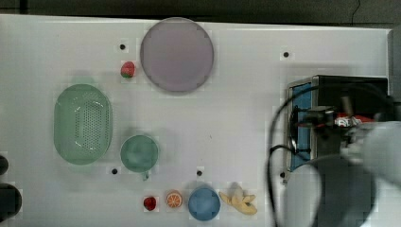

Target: Pick Ketchup from oven and place it on table.

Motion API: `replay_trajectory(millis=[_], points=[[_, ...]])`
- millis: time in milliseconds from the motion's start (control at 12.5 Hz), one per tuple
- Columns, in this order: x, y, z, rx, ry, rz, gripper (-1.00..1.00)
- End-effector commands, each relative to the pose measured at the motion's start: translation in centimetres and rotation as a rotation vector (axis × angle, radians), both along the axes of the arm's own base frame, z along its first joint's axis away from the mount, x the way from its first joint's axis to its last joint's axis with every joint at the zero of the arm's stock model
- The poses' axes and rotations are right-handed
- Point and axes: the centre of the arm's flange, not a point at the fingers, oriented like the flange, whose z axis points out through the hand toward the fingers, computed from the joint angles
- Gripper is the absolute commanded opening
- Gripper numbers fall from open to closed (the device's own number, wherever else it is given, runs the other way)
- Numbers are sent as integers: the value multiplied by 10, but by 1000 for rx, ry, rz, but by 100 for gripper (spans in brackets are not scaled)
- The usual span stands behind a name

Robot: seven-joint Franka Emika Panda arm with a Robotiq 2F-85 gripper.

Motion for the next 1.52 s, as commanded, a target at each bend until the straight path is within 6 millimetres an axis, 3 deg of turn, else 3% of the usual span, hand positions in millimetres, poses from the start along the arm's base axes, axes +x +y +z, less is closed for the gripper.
replay_trajectory(millis=[80,240,400,480,720,1040,1120,1280,1360,1440,1520], points=[[13,-40,-17,-61,-99,-107,100],[20,-83,-48,-125,-102,-176,100],[28,-99,-66,-149,-69,-199,100],[32,-111,-84,-142,-45,-232,100],[42,-123,-129,-113,-48,-294,100],[45,-127,-167,-93,-14,-324,100],[45,-127,-169,-87,-14,-329,99],[46,-127,-169,-89,-17,-327,37],[49,-125,-165,-91,-26,-321,24],[48,-126,-165,-92,-25,-322,24],[56,-122,-152,-98,-47,-309,24]])
